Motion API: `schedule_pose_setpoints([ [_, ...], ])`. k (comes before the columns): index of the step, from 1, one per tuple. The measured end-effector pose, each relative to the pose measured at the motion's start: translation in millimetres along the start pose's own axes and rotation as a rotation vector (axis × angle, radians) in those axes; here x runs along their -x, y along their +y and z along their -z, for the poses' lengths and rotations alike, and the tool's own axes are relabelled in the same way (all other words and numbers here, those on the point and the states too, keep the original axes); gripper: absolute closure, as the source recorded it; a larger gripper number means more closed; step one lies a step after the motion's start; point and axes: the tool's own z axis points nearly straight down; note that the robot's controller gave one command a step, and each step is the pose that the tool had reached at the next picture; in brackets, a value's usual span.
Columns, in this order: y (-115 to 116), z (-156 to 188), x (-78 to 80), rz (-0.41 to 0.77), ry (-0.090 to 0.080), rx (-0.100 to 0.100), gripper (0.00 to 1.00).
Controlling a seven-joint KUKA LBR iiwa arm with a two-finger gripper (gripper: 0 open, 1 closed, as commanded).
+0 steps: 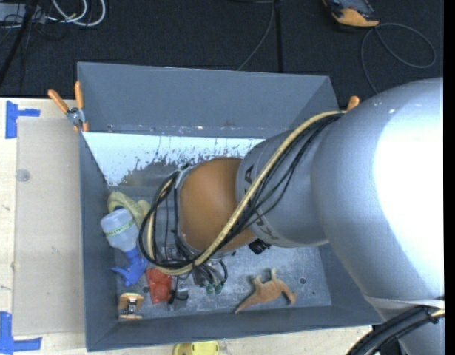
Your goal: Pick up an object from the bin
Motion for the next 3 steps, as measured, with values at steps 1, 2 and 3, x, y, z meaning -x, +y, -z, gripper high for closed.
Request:
schedule_pose_setpoints([
  [1,-0.2,3.5,-1.1,-0.001,0.003,-0.001,1.0],
  [2,-0.3,13.9,-1.4,-0.001,0.004,-0.001,1.0],
  [3,-0.5,27.5,-2.5,-0.002,0.008,-0.002,1.0],
])
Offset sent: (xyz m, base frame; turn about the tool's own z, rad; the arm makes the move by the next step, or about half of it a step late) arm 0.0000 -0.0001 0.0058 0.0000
